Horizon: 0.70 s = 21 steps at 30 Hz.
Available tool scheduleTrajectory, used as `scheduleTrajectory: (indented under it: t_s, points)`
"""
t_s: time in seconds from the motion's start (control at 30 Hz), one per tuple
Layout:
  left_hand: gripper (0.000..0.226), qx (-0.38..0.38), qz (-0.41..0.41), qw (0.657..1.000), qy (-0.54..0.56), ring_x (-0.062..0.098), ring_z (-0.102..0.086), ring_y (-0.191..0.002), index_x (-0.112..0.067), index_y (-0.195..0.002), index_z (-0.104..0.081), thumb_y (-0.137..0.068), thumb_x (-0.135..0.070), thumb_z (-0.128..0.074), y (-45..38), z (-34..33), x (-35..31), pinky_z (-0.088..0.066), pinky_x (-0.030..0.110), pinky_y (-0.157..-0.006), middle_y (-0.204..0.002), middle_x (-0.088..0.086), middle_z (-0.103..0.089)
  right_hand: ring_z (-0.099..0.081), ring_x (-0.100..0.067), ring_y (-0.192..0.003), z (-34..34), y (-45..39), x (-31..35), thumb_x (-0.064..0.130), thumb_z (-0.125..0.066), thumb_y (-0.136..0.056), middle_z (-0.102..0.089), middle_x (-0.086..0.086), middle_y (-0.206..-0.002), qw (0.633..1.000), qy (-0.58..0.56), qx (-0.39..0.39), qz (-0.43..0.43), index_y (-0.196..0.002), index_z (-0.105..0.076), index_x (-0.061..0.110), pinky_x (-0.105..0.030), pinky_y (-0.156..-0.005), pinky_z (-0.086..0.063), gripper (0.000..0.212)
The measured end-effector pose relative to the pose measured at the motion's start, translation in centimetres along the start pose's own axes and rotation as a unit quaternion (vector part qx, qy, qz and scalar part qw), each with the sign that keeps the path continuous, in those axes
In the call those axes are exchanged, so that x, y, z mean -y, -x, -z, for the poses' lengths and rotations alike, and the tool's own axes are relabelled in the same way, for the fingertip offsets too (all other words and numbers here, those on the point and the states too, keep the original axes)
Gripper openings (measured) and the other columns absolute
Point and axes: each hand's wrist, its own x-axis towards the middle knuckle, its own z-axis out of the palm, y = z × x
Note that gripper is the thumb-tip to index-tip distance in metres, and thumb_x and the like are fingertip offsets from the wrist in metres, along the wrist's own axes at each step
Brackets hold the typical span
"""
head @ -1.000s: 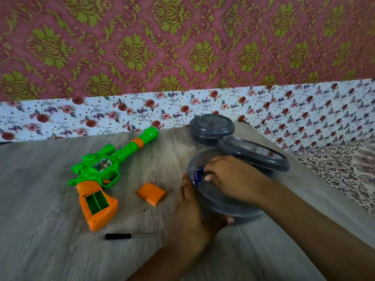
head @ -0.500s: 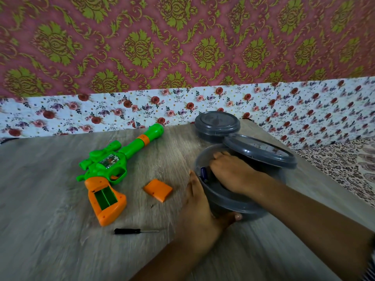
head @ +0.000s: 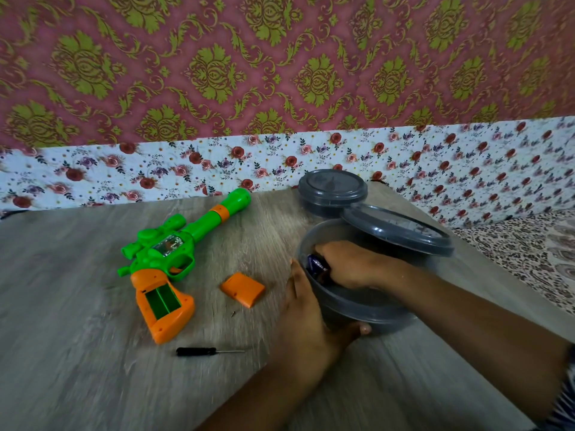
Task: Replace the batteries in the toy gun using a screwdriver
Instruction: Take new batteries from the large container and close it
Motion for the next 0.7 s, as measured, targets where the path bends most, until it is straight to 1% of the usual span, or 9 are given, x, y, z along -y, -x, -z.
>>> scheduleTrajectory:
  t_s: [0.1,0.17,0.27,0.33,0.43,0.5,0.57,0.6,0.7]
  points:
    - [0.140,0.007,0.005,1.000,-0.013,0.011,-0.023,-0.144,-0.020,-0.151,0.014,-0.050,-0.070,-0.070,0.1,0.0,-0.1,-0.029,0.028,-0.115,-0.159,-0.008,-0.016,-0.056,-0.021,-0.100,0.1,0.3,0.1,0.009,-0.057,-0.087,-0.060,-0.007,-0.114,1.000,-0.010,-0.011,0.009,-0.113,-0.053,0.014,-0.028,-0.081,-0.041,0.027]
    - [0.142,0.009,0.012,1.000,-0.017,0.010,-0.023,-0.144,-0.020,-0.151,0.015,-0.046,-0.076,-0.062,0.1,0.0,-0.3,-0.030,0.029,-0.115,-0.159,-0.007,-0.017,-0.057,-0.020,-0.098,0.2,0.5,0.1,0.009,-0.058,-0.086,-0.060,-0.007,-0.113,1.000,-0.004,-0.010,0.015,-0.113,-0.053,0.014,-0.027,-0.079,-0.041,0.028]
    - [0.145,0.015,0.031,0.999,-0.019,0.010,-0.026,-0.142,-0.021,-0.151,0.012,-0.043,-0.079,-0.064,0.1,0.1,-0.5,-0.032,0.029,-0.115,-0.157,-0.007,-0.021,-0.058,-0.020,-0.094,0.4,1.1,0.0,0.008,-0.060,-0.084,-0.062,-0.008,-0.109,1.000,0.011,-0.008,0.018,-0.109,-0.055,0.013,-0.029,-0.078,-0.045,0.026]
    - [0.143,0.031,0.046,0.998,-0.036,0.014,-0.023,-0.144,-0.019,-0.151,0.014,-0.049,-0.071,-0.072,0.2,0.4,-1.1,-0.031,0.035,-0.116,-0.158,-0.003,-0.018,-0.059,-0.020,-0.094,0.7,1.9,-0.3,0.010,-0.063,-0.082,-0.062,-0.007,-0.108,1.000,0.016,-0.008,0.011,-0.107,-0.056,0.014,-0.030,-0.079,-0.047,0.026]
    - [0.133,0.082,0.087,0.985,-0.122,0.024,-0.006,-0.148,-0.012,-0.147,0.023,-0.068,-0.050,-0.077,0.5,1.4,-2.9,-0.019,0.038,-0.120,-0.160,0.007,0.001,-0.058,-0.018,-0.093,1.1,3.3,-1.0,0.019,-0.069,-0.079,-0.062,-0.004,-0.106,1.000,0.007,-0.008,-0.007,-0.106,-0.058,0.014,-0.030,-0.080,-0.047,0.029]
    - [0.110,0.102,0.073,0.966,-0.227,0.026,-0.011,-0.146,-0.010,-0.151,0.001,-0.076,-0.049,-0.070,0.3,3.4,-4.6,-0.019,0.036,-0.119,-0.158,0.011,-0.011,-0.059,-0.020,-0.096,1.2,3.6,-1.5,0.024,-0.070,-0.079,-0.062,-0.005,-0.108,1.000,0.015,-0.005,-0.024,-0.109,-0.058,0.013,-0.030,-0.080,-0.047,0.034]
    - [0.073,0.091,0.016,0.946,-0.309,0.023,-0.035,-0.133,-0.017,-0.141,-0.033,-0.083,-0.048,-0.063,-0.4,5.7,-6.8,-0.032,0.032,-0.106,-0.143,0.006,-0.041,-0.059,-0.021,-0.099,1.0,3.8,-1.9,0.026,-0.071,-0.077,-0.062,-0.006,-0.111,0.999,0.037,0.011,-0.038,-0.113,-0.058,0.012,-0.030,-0.082,-0.047,0.040]
    - [0.060,0.085,-0.007,0.937,-0.338,0.022,-0.043,-0.125,-0.018,-0.134,-0.043,-0.084,-0.048,-0.061,-1.2,6.6,-7.8,-0.037,0.032,-0.099,-0.134,0.004,-0.050,-0.058,-0.021,-0.099,0.9,3.8,-2.0,0.026,-0.071,-0.077,-0.061,-0.006,-0.111,0.998,0.039,0.020,-0.039,-0.113,-0.057,0.011,-0.030,-0.083,-0.047,0.042]
    - [0.053,0.113,-0.041,0.895,-0.430,0.024,-0.051,-0.114,-0.016,-0.124,-0.054,-0.083,-0.046,-0.066,-4.2,7.0,-10.0,-0.041,0.037,-0.097,-0.122,0.004,-0.059,-0.056,-0.019,-0.096,0.5,3.9,-2.3,0.023,-0.072,-0.076,-0.059,-0.004,-0.108,0.999,0.007,0.018,-0.033,-0.110,-0.055,0.012,-0.029,-0.082,-0.045,0.039]
